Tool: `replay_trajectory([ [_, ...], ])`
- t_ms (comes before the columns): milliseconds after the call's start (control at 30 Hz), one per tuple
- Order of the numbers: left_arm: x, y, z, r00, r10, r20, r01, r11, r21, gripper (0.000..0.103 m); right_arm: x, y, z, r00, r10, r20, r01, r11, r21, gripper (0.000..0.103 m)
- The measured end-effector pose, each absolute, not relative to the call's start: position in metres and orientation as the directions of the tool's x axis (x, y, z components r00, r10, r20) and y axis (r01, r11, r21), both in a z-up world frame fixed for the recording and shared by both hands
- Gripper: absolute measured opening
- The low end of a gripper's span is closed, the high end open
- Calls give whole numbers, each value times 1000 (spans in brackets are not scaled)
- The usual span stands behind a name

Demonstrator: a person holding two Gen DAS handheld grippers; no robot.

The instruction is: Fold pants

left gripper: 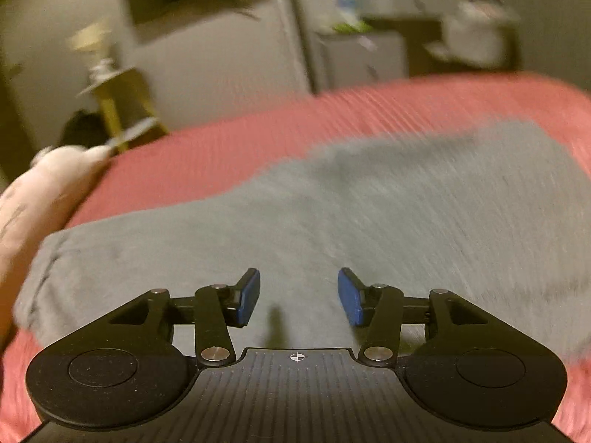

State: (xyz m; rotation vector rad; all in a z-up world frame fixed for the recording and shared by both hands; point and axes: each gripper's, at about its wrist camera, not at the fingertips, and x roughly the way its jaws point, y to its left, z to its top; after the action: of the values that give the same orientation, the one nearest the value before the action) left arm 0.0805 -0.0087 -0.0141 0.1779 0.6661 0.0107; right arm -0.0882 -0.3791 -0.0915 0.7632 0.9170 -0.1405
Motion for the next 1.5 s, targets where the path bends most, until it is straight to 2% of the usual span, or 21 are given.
replay_trajectory([
  [67,74,1,-4,826,57,-561,-10,996,87,51,-100,-385,-81,660,161,-734,402,749,526,47],
  [167,75,3,4,837,-124,-534,67,990,-126,54,-105,-382,-57,754,85,-651,332,806,490,36],
  [267,84,-10,-8,749,-317,-581,167,940,-298,67,-81,-359,-55,760,181,-624,196,852,485,28],
  [333,96,-25,-28,631,-365,-684,223,930,-291,67,-61,-340,-70,702,319,-637,113,832,542,26],
  [367,101,-32,-38,575,-335,-746,231,942,-245,64,-50,-330,-83,652,405,-641,85,801,592,26],
  [400,103,-39,-47,555,-275,-785,254,955,-155,46,-43,-325,-97,602,466,-648,88,768,634,24],
  [433,99,-46,-49,586,-221,-780,300,953,-45,41,-36,-321,-111,552,493,-673,124,750,650,6],
  [500,93,-52,-48,601,-194,-775,358,933,44,41,-31,-332,-119,535,459,-709,209,742,637,0],
  [567,93,-44,-44,600,-180,-779,338,940,43,36,-35,-356,-120,553,445,-704,288,691,663,0],
  [633,95,-29,-42,609,-149,-779,264,964,23,6,-48,-377,-114,589,367,-720,330,704,629,0],
  [767,96,-4,-29,649,-156,-745,130,987,-93,6,-63,-399,-103,627,262,-733,372,726,578,0],
  [800,88,-4,-21,707,-126,-696,120,991,-58,9,-66,-398,-99,638,247,-729,363,739,568,0],
  [900,74,-18,-5,816,-141,-560,170,985,-1,67,-62,-373,-77,699,192,-689,262,828,496,7],
  [1033,95,-38,-11,789,-227,-570,222,972,-80,69,-23,-337,-75,674,363,-643,88,826,557,7],
  [1100,114,-42,-33,732,-223,-644,227,971,-78,68,-1,-329,-88,630,460,-626,32,790,612,8],
  [1200,120,-35,-59,738,-112,-665,238,966,101,26,14,-336,-117,577,455,-678,72,798,598,0],
  [1267,122,-32,-52,771,15,-636,155,965,211,36,6,-371,-123,607,458,-649,196,706,681,0],
  [1300,124,-27,-44,786,64,-614,92,971,219,51,2,-387,-118,642,392,-659,232,720,654,0],
  [1367,131,-14,-26,816,-1,-579,52,996,71,53,-6,-415,-101,719,220,-659,294,762,576,0],
  [1433,146,-20,-15,809,-97,-580,87,995,-45,63,-6,-428,-90,778,188,-600,293,735,611,8],
  [1500,164,-41,-18,794,-161,-587,169,985,-42,73,13,-414,-83,789,224,-572,216,771,599,8],
])
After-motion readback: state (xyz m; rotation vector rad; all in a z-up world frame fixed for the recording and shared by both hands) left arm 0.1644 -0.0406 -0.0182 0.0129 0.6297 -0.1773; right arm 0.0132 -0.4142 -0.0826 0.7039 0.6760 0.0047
